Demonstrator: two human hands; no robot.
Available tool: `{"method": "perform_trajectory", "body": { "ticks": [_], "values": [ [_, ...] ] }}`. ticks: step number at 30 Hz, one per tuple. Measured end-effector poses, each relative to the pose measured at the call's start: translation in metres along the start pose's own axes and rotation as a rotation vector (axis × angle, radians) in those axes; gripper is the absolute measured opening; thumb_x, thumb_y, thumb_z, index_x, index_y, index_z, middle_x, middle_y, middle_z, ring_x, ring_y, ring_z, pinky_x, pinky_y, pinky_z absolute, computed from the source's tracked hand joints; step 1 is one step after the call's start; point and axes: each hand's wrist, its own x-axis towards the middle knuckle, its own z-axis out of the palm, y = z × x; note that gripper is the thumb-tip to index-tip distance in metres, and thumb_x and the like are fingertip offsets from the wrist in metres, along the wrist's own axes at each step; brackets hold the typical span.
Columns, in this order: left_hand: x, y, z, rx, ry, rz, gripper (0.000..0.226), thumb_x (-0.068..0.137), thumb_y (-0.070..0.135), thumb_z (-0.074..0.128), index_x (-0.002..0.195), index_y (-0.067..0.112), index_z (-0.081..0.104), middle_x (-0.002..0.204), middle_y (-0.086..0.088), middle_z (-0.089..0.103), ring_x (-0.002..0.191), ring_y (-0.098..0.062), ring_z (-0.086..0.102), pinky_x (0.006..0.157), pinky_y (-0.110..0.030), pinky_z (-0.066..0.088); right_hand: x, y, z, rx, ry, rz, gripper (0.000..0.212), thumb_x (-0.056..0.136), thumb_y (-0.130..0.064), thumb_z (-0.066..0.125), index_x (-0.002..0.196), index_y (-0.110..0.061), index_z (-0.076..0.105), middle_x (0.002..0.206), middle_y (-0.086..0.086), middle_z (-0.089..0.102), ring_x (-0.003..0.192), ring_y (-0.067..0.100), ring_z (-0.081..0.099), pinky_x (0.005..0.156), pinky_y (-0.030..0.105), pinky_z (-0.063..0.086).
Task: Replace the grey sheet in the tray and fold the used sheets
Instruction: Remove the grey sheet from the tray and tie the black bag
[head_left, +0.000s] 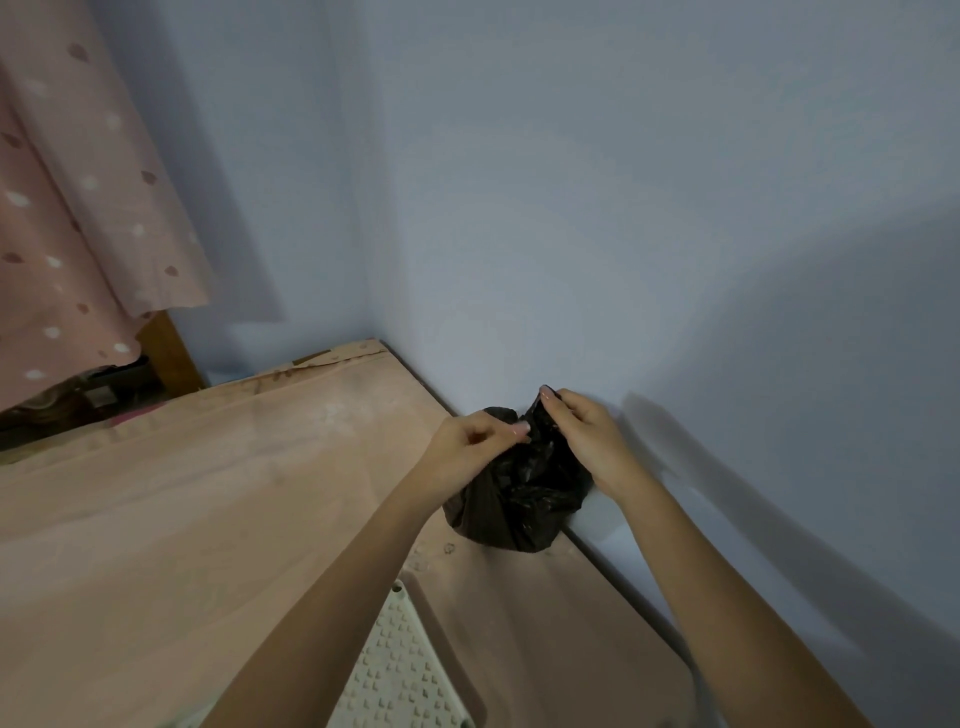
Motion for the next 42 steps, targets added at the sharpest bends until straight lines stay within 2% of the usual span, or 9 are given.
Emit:
{"method": "perform_trajectory", "body": {
  "ticks": [4, 9, 13, 17, 22, 28, 32, 39, 42],
  "values": [
    [0.002, -0.005, 0.002, 0.092, 0.003, 0.065, 0.009, 0.072, 0.017, 0.081, 0.076, 0.013, 0.074, 0.075, 0.004, 0.07, 0.072, -0.004, 0.064, 0.069, -0.014, 0.05, -0.001, 0.0, -0.002, -0.031, 0.0, -0.029, 0.044, 0.09, -0.046, 0.056, 0.074, -0.004, 0.056, 0.07, 0.008, 0.048, 0.068, 0.018, 0.047, 0.068, 0.033, 0.038],
    [0.009, -0.011, 0.002, 0.337, 0.078, 0.002, 0.044, 0.059, 0.03, 0.088, 0.069, 0.02, 0.046, 0.062, 0.009, 0.049, 0.053, -0.002, 0.043, 0.051, -0.016, 0.035, -0.003, 0.001, -0.002, -0.089, -0.034, -0.059, 0.042, 0.09, -0.046, 0.056, 0.069, -0.01, 0.057, 0.065, 0.003, 0.046, 0.064, 0.014, 0.045, 0.062, 0.026, 0.037],
    [0.015, -0.014, 0.004, 0.464, 0.048, -0.045, 0.036, 0.071, 0.032, 0.079, 0.093, 0.02, 0.054, 0.081, 0.006, 0.059, 0.072, -0.009, 0.052, 0.061, -0.021, 0.039, -0.004, 0.001, -0.001, -0.135, -0.062, -0.074, 0.038, 0.091, -0.046, 0.056, 0.071, -0.013, 0.061, 0.065, 0.002, 0.051, 0.063, 0.01, 0.049, 0.062, 0.021, 0.039],
    [0.015, -0.014, 0.008, 0.574, -0.05, -0.06, 0.042, 0.093, 0.023, 0.051, 0.134, 0.018, 0.048, 0.119, -0.004, 0.063, 0.105, -0.019, 0.059, 0.093, -0.033, 0.046, -0.004, -0.003, 0.003, -0.127, -0.083, -0.088, 0.025, 0.091, -0.043, 0.056, 0.072, -0.032, 0.069, 0.066, -0.011, 0.064, 0.065, 0.001, 0.06, 0.061, 0.011, 0.045],
    [0.009, -0.017, 0.016, 0.399, -0.013, -0.058, 0.038, 0.096, 0.008, 0.038, 0.129, 0.021, 0.053, 0.075, 0.007, 0.068, 0.062, 0.001, 0.06, 0.071, -0.024, 0.052, -0.004, 0.0, 0.003, -0.102, -0.041, -0.098, 0.022, 0.09, -0.043, 0.059, 0.078, -0.028, 0.07, 0.075, -0.005, 0.07, 0.073, 0.005, 0.065, 0.065, 0.012, 0.048],
    [0.006, -0.016, 0.015, 0.057, 0.097, -0.049, 0.047, 0.087, 0.012, 0.064, 0.132, 0.023, 0.053, 0.109, 0.019, 0.062, 0.099, 0.012, 0.056, 0.086, -0.005, 0.044, -0.002, 0.008, 0.0, -0.029, 0.041, -0.08, 0.021, 0.092, -0.034, 0.059, 0.08, -0.024, 0.073, 0.079, -0.005, 0.073, 0.079, 0.009, 0.069, 0.067, 0.014, 0.051],
    [0.006, -0.015, 0.014, -0.205, 0.198, -0.107, 0.039, 0.095, 0.019, 0.054, 0.134, 0.018, 0.051, 0.116, 0.011, 0.065, 0.108, 0.004, 0.058, 0.094, -0.014, 0.043, -0.004, 0.016, 0.001, 0.028, 0.098, -0.063, 0.019, 0.093, -0.033, 0.057, 0.088, -0.025, 0.074, 0.088, -0.006, 0.074, 0.087, 0.008, 0.069, 0.077, 0.019, 0.053],
    [0.008, -0.033, -0.006, -0.187, 0.258, -0.169, 0.039, 0.097, 0.029, 0.049, 0.134, 0.017, 0.052, 0.118, 0.018, 0.059, 0.086, 0.026, 0.052, 0.067, 0.008, 0.036, -0.003, 0.037, -0.006, 0.221, 0.237, 0.082, 0.018, 0.092, -0.028, 0.06, 0.085, -0.017, 0.072, 0.086, 0.001, 0.073, 0.084, 0.012, 0.069, 0.074, 0.019, 0.054],
    [0.005, -0.046, -0.022, -0.173, 0.322, -0.229, 0.04, 0.096, 0.038, 0.049, 0.129, 0.017, 0.058, 0.134, 0.006, 0.055, 0.116, 0.003, 0.049, 0.089, -0.006, 0.034, -0.005, 0.049, -0.016, 0.27, 0.264, 0.12, 0.017, 0.094, -0.026, 0.058, 0.091, -0.014, 0.07, 0.087, 0.002, 0.072, 0.086, 0.012, 0.068, 0.074, 0.018, 0.053]
  ]
}}
